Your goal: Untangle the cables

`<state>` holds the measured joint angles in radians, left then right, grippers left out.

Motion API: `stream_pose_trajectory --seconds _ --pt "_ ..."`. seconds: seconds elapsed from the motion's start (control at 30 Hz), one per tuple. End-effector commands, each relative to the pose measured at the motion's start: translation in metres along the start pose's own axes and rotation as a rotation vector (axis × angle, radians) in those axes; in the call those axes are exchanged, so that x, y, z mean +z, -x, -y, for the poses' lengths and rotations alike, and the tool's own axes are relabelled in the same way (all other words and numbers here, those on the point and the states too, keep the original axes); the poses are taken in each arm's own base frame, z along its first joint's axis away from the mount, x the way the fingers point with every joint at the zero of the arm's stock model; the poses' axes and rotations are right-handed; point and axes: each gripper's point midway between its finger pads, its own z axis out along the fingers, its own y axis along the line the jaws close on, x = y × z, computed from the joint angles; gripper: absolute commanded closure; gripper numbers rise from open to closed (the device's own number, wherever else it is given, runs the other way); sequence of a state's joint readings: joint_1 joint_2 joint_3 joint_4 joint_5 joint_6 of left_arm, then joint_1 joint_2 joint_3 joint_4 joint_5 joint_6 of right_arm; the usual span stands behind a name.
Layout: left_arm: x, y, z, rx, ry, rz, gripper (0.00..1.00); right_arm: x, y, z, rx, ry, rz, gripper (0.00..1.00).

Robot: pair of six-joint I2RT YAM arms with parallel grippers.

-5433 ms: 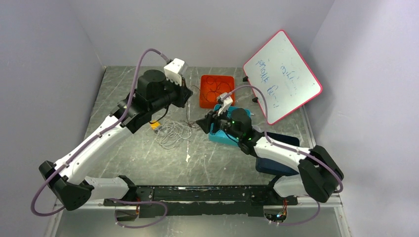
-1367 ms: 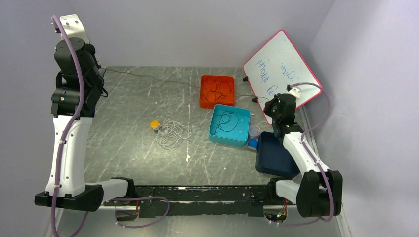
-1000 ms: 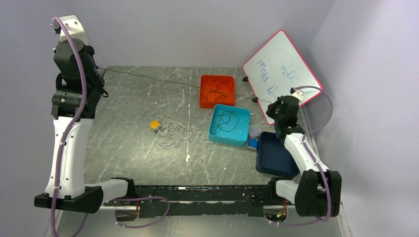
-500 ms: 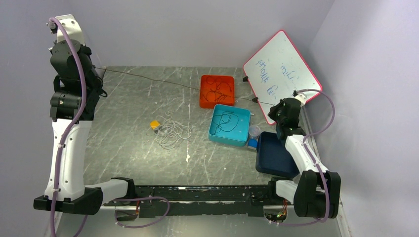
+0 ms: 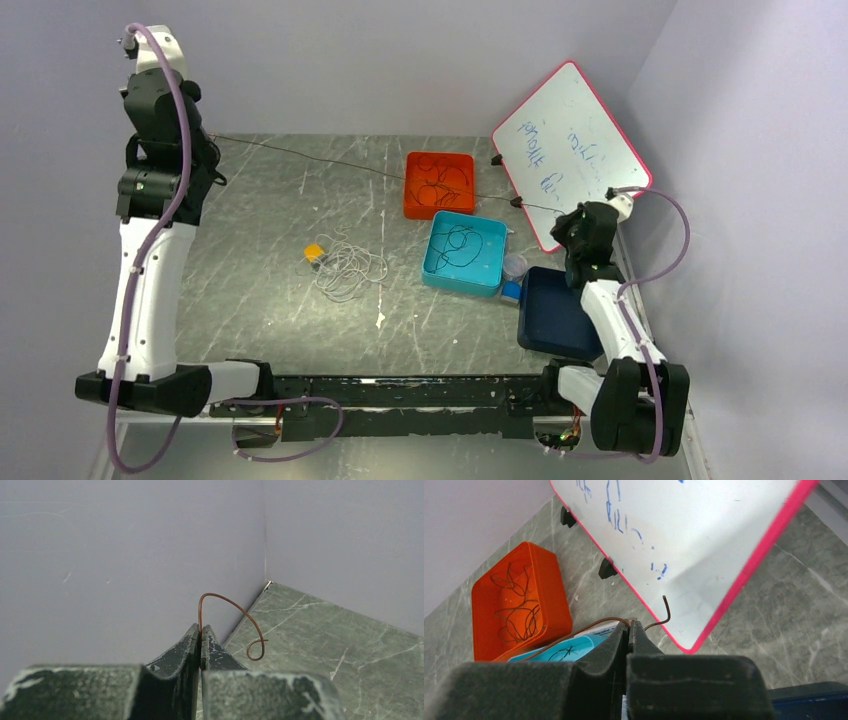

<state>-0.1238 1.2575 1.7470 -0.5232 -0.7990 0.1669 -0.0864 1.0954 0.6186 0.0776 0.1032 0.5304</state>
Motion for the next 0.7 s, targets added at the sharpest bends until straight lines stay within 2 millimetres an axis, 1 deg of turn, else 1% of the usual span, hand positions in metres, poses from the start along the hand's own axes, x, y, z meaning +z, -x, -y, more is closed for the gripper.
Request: stream_pose_trajectory --seconds 0.0,0.07,0.17,0.27,0.33,0.37,0.47,0.5,0.57,0.67 --pt "0.006 0.004 0.003 -0.009 -0.002 -0.008 0.93 -0.009 0.015 0.012 0.071 -0.029 0.064 1.00" --pt "0.010 0.001 0.014 -0.005 -0.034 -0.021 0.93 -0.015 0.026 0.008 0.086 -0.015 0.101 1.00" --pt "0.017 -0.003 0.031 -0.001 -0.084 -0.048 0.93 -0.026 0.044 -0.002 0.125 0.025 0.155 1.00" --pt "0.025 -0.007 0.042 0.003 -0.100 -0.065 0.93 -0.034 0.061 -0.011 0.152 0.064 0.194 1.00" --pt "0.028 -0.010 0.053 -0.001 -0.132 -0.073 0.93 -0.042 0.073 -0.024 0.149 0.129 0.219 1.00" --pt "0.029 -0.011 0.060 -0.004 -0.165 -0.076 0.93 -0.046 0.080 -0.034 0.139 0.178 0.237 1.00" --pt "0.027 -0.013 0.095 -0.039 -0.321 -0.088 0.93 -0.061 0.095 -0.066 0.105 0.341 0.268 1.00" --pt "0.025 -0.015 0.114 -0.053 -0.408 -0.096 0.93 -0.065 0.099 -0.077 0.092 0.399 0.274 1.00" --pt "0.019 -0.018 0.143 -0.092 -0.541 -0.113 0.93 -0.074 0.103 -0.098 0.059 0.506 0.269 1.00" --pt "0.006 -0.020 0.187 -0.164 -0.739 -0.121 0.93 -0.086 0.104 -0.127 0.002 0.665 0.230 1.00"
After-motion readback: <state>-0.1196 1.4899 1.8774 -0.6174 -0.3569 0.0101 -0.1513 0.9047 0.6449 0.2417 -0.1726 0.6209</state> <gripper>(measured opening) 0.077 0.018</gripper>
